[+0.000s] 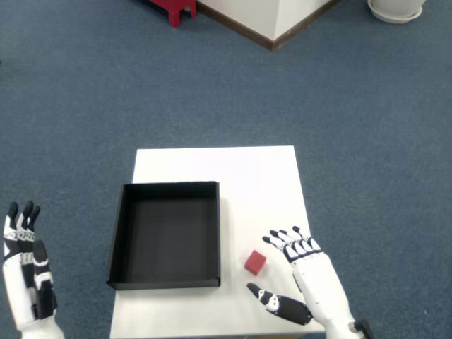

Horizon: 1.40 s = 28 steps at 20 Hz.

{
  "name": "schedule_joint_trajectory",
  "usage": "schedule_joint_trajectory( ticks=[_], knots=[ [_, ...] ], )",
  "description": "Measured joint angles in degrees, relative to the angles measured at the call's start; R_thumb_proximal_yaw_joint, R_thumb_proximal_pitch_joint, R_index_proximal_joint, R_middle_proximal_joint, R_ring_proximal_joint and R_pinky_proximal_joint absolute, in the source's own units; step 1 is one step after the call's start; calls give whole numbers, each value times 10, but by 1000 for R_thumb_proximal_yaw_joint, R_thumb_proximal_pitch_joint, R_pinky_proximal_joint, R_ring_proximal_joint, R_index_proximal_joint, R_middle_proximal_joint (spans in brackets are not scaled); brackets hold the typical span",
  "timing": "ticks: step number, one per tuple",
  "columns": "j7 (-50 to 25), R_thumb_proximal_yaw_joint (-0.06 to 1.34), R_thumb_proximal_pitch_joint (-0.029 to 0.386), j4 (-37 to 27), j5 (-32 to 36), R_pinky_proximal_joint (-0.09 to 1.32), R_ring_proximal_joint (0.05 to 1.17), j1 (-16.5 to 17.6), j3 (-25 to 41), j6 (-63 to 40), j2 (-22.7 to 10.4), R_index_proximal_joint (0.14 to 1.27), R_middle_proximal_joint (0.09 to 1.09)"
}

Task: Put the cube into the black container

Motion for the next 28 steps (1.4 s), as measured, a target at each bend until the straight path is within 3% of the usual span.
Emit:
schedule_joint_trajectory(
  ticks=[6, 18, 28],
  knots=[
    [0, 358, -14, 28, -21, 137, 295, 23, 14, 33, 19, 378, 258],
    [-1, 365, -16, 73, -22, 131, 303, -23, 14, 52, 29, 377, 261],
    [-7, 361, -16, 101, -22, 145, 298, -39, 13, 53, 43, 356, 258]
  ],
)
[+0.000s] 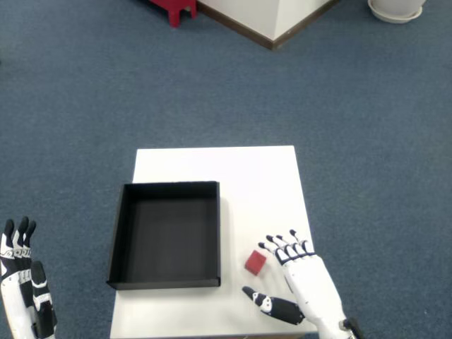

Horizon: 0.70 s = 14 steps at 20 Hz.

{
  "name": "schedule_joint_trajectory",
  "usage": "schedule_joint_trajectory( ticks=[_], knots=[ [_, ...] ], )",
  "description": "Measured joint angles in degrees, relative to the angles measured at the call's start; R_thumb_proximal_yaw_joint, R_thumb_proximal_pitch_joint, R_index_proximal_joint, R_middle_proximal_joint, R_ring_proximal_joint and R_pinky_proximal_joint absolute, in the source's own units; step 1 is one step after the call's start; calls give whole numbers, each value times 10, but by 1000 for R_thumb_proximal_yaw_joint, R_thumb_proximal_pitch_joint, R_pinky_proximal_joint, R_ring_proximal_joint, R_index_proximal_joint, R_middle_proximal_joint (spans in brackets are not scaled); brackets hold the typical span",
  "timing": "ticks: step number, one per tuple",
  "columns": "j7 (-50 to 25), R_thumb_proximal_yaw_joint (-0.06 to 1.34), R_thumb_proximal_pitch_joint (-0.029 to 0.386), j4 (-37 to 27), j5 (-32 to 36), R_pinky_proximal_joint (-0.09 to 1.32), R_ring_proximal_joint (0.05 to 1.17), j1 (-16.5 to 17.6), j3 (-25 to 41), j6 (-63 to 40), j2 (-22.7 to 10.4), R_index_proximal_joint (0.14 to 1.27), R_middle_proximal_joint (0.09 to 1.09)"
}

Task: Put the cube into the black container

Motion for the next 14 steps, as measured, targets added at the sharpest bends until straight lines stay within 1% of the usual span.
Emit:
schedule_joint_trajectory(
  ticks=[6, 10, 14],
  knots=[
    [0, 367, -15, 36, 1, 145, 291, -10, -1, 1, 9, 346, 254],
    [0, 375, -14, 53, 1, 139, 286, -23, -2, 1, 14, 349, 249],
    [3, 384, -13, 78, 2, 127, 280, -32, -5, 7, 25, 351, 242]
  ],
)
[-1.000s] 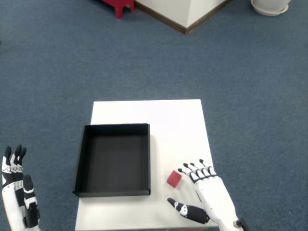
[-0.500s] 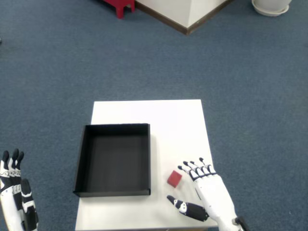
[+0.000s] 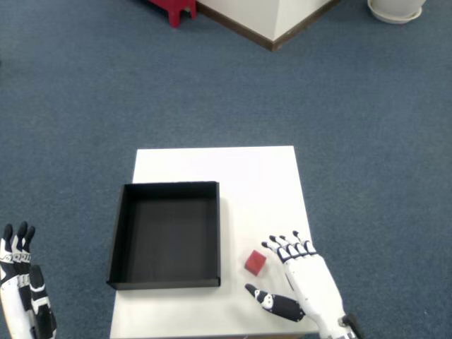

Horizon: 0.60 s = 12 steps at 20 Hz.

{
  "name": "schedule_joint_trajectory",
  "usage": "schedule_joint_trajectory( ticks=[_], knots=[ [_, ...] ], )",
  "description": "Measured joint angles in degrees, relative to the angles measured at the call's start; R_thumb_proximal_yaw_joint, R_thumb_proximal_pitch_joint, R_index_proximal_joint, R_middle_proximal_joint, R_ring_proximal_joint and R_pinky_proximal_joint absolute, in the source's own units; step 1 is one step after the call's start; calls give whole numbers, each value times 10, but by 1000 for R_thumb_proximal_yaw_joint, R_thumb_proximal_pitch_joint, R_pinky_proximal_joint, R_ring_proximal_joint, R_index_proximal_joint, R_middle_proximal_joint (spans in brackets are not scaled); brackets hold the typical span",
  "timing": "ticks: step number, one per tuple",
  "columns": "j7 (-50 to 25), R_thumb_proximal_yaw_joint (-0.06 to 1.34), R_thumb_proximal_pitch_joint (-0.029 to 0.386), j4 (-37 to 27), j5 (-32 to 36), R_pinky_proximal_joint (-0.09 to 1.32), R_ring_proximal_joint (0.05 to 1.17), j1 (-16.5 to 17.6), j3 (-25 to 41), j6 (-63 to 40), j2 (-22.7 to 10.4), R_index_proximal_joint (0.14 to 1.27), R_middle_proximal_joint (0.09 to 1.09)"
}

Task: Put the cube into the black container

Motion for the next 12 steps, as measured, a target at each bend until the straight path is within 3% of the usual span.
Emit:
schedule_joint_trajectory(
  ticks=[12],
  knots=[
    [26, 387, -10, 45, 8, 110, 277, -21, -16, 1, 11, 367, 235]
  ],
)
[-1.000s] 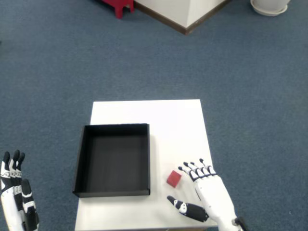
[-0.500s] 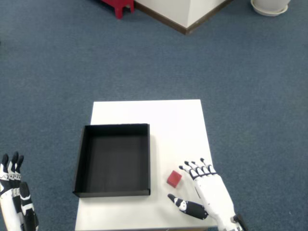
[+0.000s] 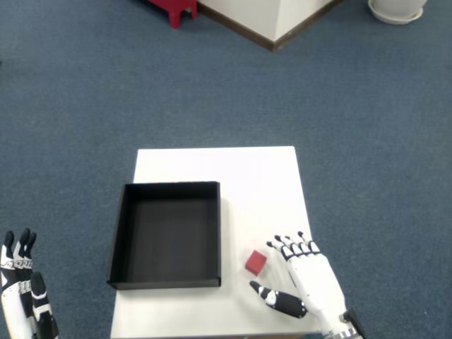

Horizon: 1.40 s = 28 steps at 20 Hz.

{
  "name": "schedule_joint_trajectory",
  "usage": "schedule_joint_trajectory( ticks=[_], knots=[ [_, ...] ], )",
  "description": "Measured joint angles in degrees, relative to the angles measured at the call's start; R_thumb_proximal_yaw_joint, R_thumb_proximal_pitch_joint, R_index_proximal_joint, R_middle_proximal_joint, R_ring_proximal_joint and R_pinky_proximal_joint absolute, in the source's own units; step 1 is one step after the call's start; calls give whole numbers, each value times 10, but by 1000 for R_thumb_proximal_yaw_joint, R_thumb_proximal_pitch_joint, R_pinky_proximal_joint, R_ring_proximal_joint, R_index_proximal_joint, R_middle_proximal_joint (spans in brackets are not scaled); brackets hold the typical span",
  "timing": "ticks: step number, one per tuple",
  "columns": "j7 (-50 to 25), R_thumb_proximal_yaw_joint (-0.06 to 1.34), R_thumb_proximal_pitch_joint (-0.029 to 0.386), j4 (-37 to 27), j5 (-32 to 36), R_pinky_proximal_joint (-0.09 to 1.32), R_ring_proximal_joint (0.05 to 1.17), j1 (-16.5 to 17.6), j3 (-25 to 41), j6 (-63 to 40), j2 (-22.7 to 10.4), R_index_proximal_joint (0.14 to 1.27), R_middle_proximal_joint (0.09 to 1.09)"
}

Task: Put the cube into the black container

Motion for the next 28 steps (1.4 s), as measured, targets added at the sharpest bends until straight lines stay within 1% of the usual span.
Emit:
schedule_joint_trajectory(
  ticks=[5, 10, 12, 21, 28],
  knots=[
    [9, 374, -9, 8, 4, 104, 276, -4, -4, 3, 4, 381, 233],
    [17, 365, -9, 11, 10, 102, 276, -20, -5, 11, 9, 396, 237],
    [26, 362, -9, 17, 11, 101, 276, -20, -5, 17, 17, 402, 239],
    [68, 363, -12, 24, 12, 112, 284, -20, -7, 43, 27, 428, 251],
    [98, 359, -13, 19, 12, 130, 297, -19, -17, 62, 28, 439, 265]
  ],
)
